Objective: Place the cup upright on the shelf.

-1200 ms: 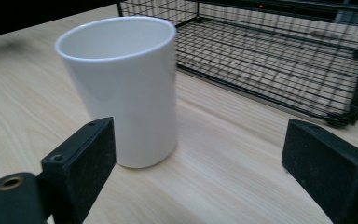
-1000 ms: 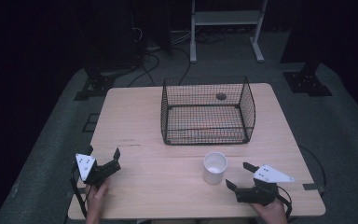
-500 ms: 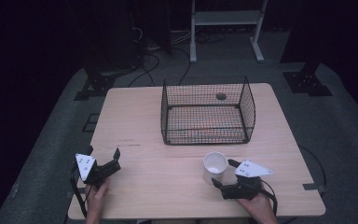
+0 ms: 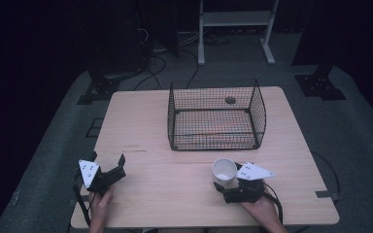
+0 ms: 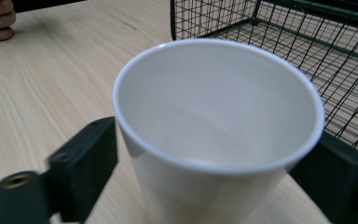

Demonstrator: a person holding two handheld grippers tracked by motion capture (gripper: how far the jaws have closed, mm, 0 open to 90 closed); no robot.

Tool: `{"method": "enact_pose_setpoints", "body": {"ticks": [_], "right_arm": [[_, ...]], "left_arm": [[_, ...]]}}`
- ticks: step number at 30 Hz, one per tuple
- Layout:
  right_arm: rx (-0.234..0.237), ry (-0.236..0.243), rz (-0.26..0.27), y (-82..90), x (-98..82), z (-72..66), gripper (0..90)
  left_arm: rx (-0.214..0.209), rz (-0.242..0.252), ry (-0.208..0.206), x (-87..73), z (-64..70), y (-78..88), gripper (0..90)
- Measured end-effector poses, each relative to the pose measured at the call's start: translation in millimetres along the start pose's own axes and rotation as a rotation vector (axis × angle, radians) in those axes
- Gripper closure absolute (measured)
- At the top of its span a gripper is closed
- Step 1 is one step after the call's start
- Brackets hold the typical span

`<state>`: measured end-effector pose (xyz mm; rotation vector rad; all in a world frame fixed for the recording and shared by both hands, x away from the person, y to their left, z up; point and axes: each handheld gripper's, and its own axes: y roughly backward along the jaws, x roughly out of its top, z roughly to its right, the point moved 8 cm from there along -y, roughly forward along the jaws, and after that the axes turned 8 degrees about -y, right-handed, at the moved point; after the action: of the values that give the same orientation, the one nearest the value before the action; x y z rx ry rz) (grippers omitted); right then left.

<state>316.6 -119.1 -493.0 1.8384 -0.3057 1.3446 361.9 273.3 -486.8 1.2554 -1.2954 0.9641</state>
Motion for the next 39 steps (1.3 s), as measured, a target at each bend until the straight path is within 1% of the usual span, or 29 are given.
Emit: {"method": "enact_pose_setpoints", "body": {"ticks": [1, 2, 3, 8, 12, 14, 15, 16, 17, 20, 24, 25, 28, 34, 37, 39], "right_arm": [[0.003, 0.000, 0.004, -0.4, 1.4, -0.2, 14.8], [0.014, -0.004, 0.007, -0.8, 2.9, -0.8, 18.7], [0.028, -0.004, 0.009, -1.0, 4.1, -1.6, 19.4], [0.028, -0.001, -0.009, -5.3, 8.3, -1.6, 19.6], [0.052, -0.032, -0.011, -7.7, 13.2, 0.6, 19.6], [0.057, -0.028, -0.011, -8.1, 17.4, 1.3, 19.6], [0.071, -0.029, -0.003, -8.0, 23.1, 1.4, 19.6], [0.071, -0.029, -0.003, -8.0, 23.1, 1.4, 19.6], [0.080, -0.033, -0.003, -8.9, 28.0, 2.4, 19.6], [0.084, -0.033, -0.008, -10.6, 31.5, 3.7, 19.6], [0.099, -0.036, -0.017, -14.4, 39.8, 6.2, 19.6], [0.103, -0.039, -0.017, -15.1, 44.6, 7.3, 19.5], [0.112, -0.042, -0.015, -15.4, 49.5, 8.5, 19.6], [0.108, -0.025, -0.008, -14.4, 65.1, 11.6, 19.5], [0.112, -0.024, -0.001, -13.9, 72.9, 13.3, 19.5], [0.112, -0.024, -0.005, -14.3, 77.1, 14.9, 19.5]], "left_arm": [[0.000, 0.000, 0.000, 0.0, 0.0, 0.0, 0.0], [0.000, 0.000, 0.000, 0.0, 0.0, 0.0, 0.0], [0.000, 0.000, 0.000, 0.0, 0.0, 0.0, 0.0], [-0.001, 0.001, 0.000, 0.0, 0.0, 0.0, 0.0], [-0.002, 0.001, 0.000, 0.0, 0.0, 0.0, 0.0], [-0.002, 0.001, 0.001, 0.0, 0.0, 0.0, 0.0], [-0.002, 0.001, 0.000, 0.0, 0.0, 0.0, 0.0], [-0.002, 0.001, 0.000, 0.0, 0.0, 0.0, 0.0], [-0.002, 0.001, 0.000, 0.0, 0.0, 0.0, 0.0], [-0.002, 0.001, -0.001, 0.0, 0.2, 0.0, 0.0], [-0.002, 0.001, 0.001, 0.0, -0.1, 0.0, 0.0], [-0.001, 0.000, 0.001, 0.0, -0.2, 0.0, 0.0], [-0.002, 0.001, 0.001, -0.1, -0.3, 0.0, 0.0], [-0.002, 0.001, 0.001, -0.1, -0.3, 0.0, 0.0], [-0.002, 0.001, 0.001, -0.1, -0.3, 0.0, 0.0], [-0.002, 0.001, 0.001, -0.1, -0.2, 0.0, 0.0]]}}
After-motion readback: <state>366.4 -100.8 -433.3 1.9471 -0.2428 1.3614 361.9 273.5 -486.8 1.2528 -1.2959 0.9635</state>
